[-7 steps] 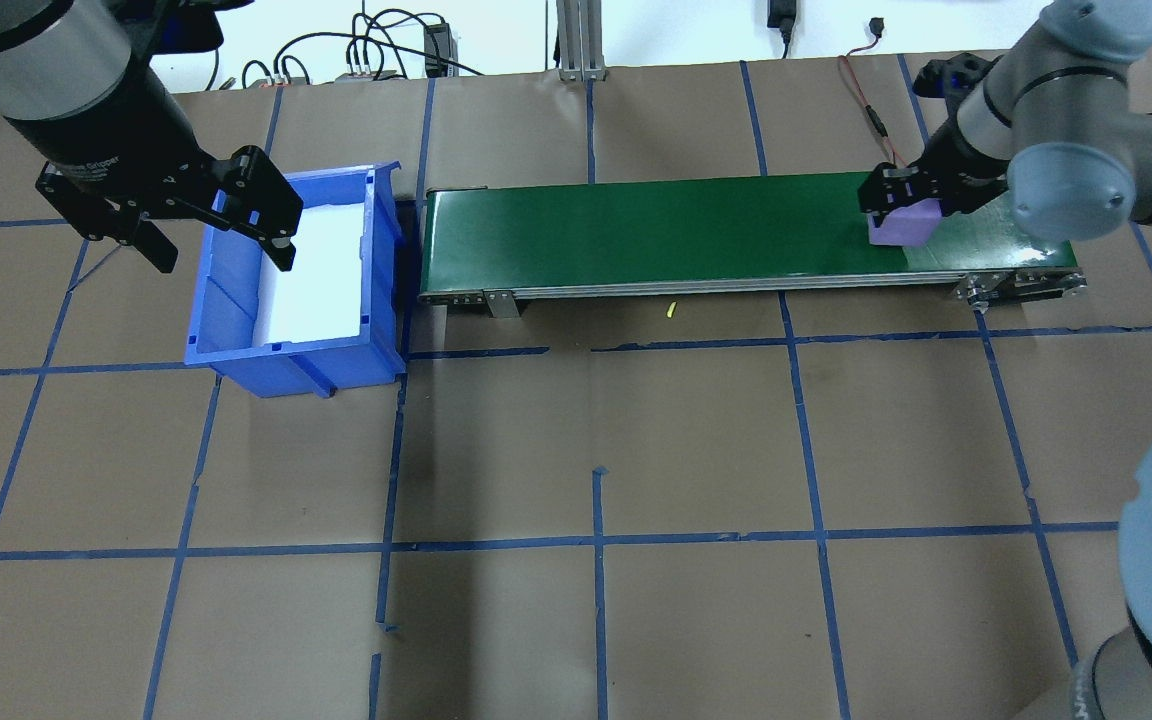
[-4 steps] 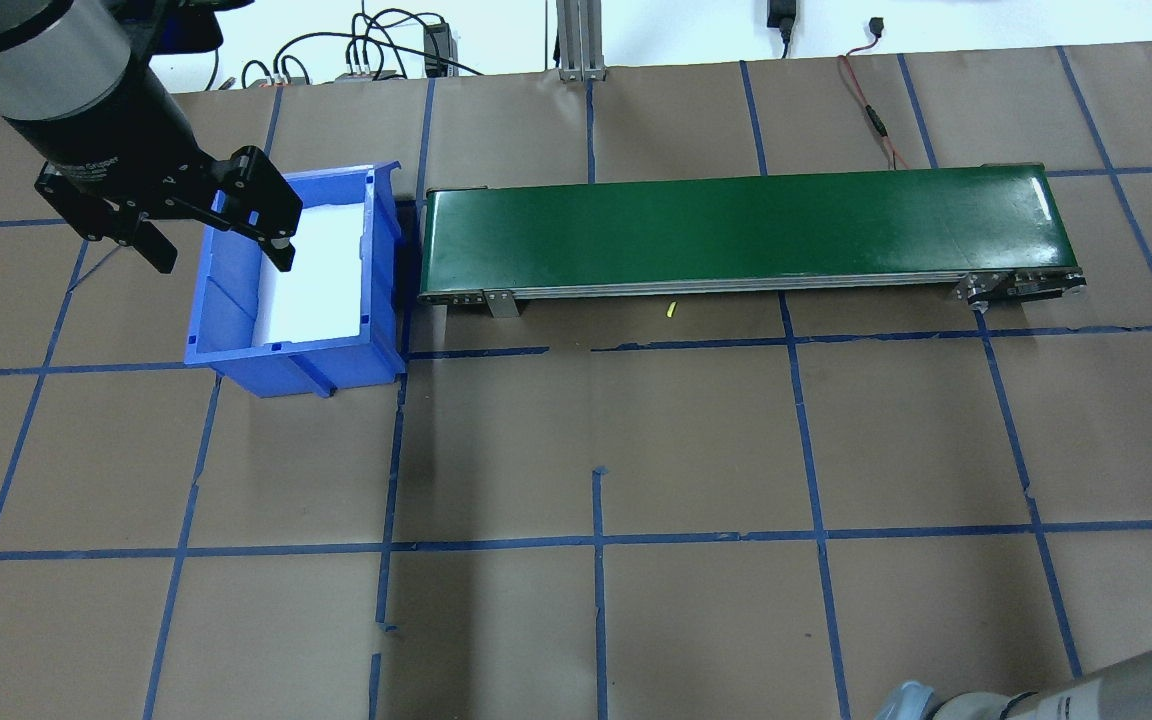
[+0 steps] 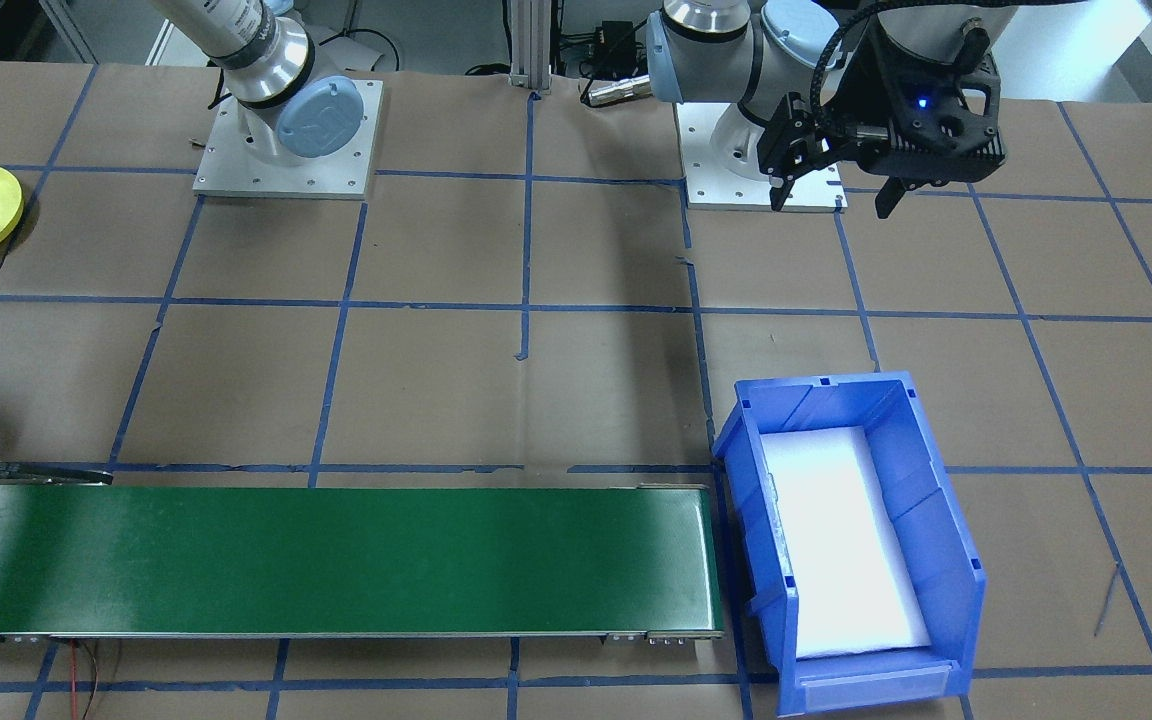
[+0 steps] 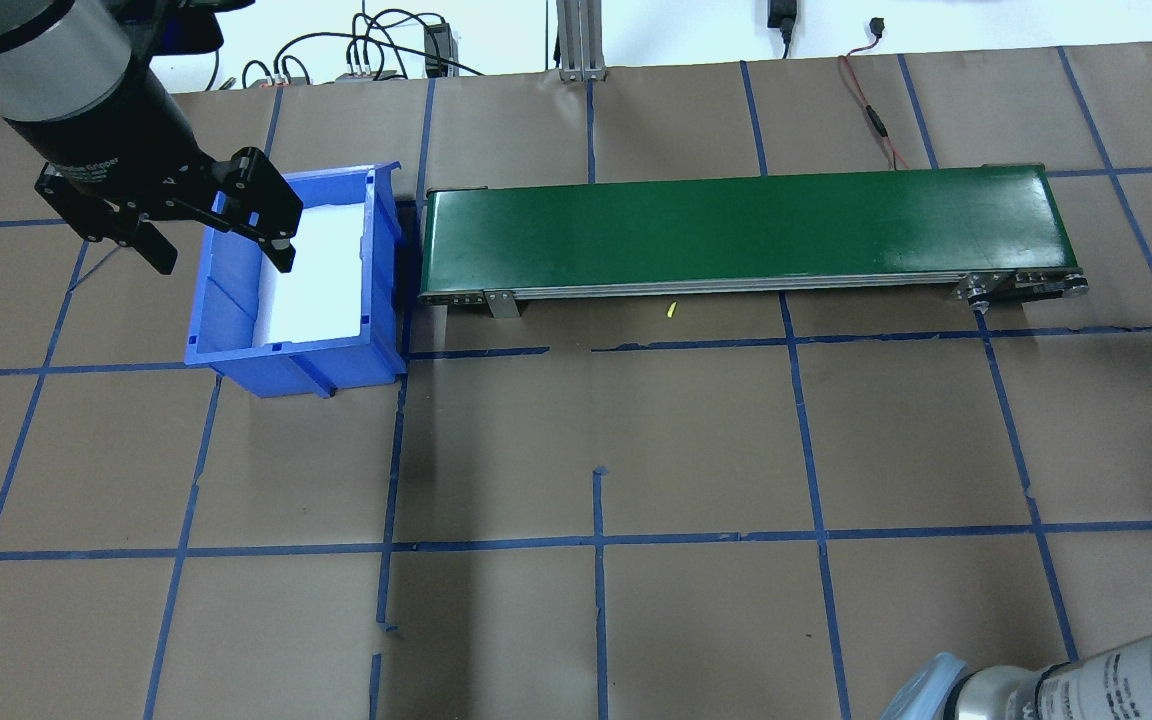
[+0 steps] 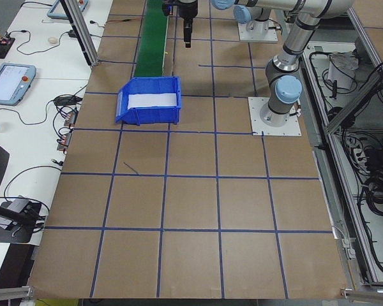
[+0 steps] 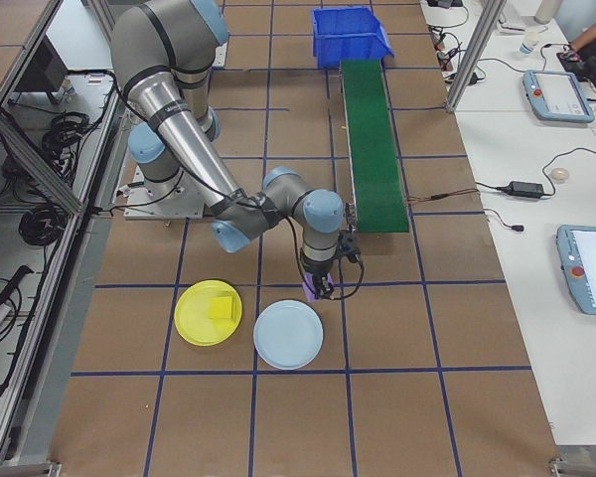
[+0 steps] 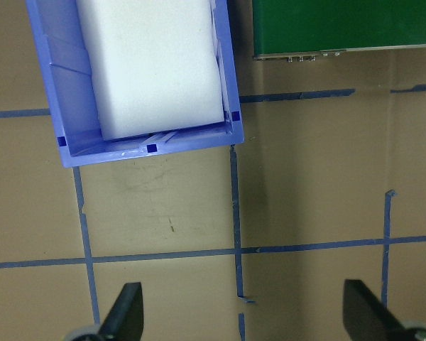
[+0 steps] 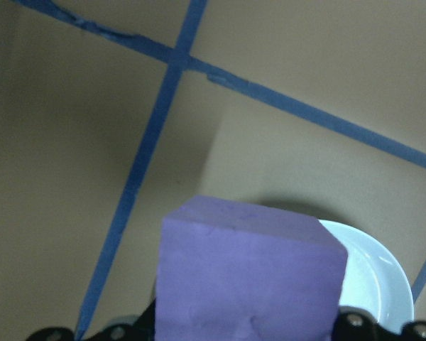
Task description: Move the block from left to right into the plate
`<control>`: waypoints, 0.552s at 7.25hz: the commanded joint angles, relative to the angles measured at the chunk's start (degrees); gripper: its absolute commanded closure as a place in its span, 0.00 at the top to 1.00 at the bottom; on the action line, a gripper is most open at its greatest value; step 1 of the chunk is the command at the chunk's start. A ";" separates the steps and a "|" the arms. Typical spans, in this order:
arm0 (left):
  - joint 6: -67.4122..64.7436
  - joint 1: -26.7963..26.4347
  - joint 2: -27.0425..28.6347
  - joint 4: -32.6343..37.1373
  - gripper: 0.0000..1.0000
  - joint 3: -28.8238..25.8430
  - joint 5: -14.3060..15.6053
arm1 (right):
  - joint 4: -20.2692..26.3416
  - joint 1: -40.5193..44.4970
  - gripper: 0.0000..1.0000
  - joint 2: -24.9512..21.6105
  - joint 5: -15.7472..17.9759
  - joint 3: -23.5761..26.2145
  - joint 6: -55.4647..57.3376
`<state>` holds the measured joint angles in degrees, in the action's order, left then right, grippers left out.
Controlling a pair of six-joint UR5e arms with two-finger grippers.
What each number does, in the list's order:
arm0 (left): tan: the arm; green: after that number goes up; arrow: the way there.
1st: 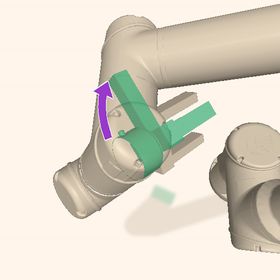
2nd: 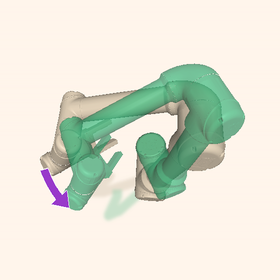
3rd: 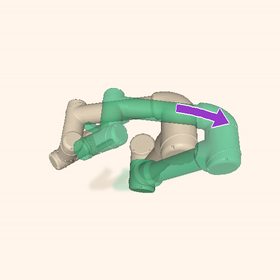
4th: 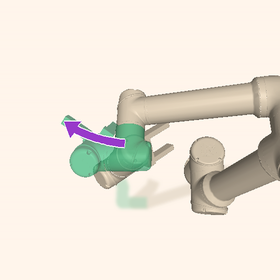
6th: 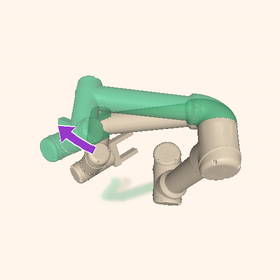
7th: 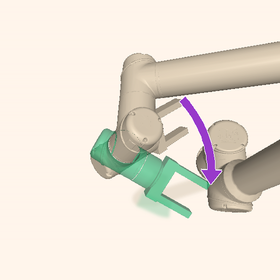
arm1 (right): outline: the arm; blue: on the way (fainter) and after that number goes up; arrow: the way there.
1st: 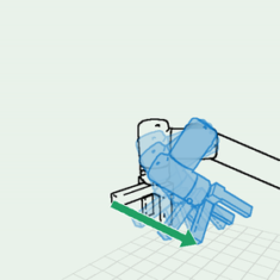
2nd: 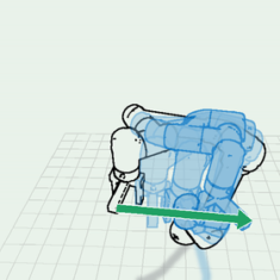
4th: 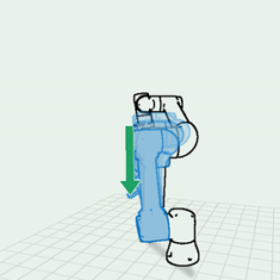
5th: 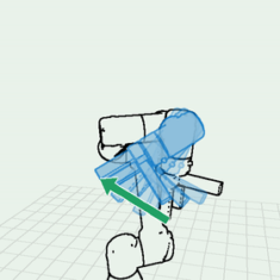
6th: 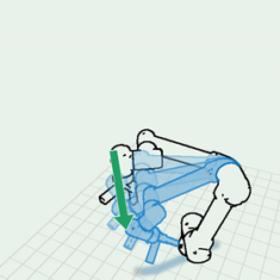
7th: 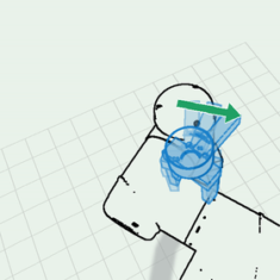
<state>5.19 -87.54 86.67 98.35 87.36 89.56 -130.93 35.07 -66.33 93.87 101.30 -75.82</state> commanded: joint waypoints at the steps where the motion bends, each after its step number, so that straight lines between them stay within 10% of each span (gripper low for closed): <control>1: 0.00 0.00 -0.01 0.00 1.00 0.00 0.00 | -1.52 -1.94 1.00 1.02 -0.62 -0.57 -2.83; 4: 0.00 0.00 -0.18 0.00 1.00 0.26 0.00 | -0.73 -1.76 1.00 -1.60 -3.40 -1.72 -3.55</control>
<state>5.19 -87.54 86.57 98.35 87.47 89.56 -132.17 33.21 -66.37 92.38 99.70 -79.71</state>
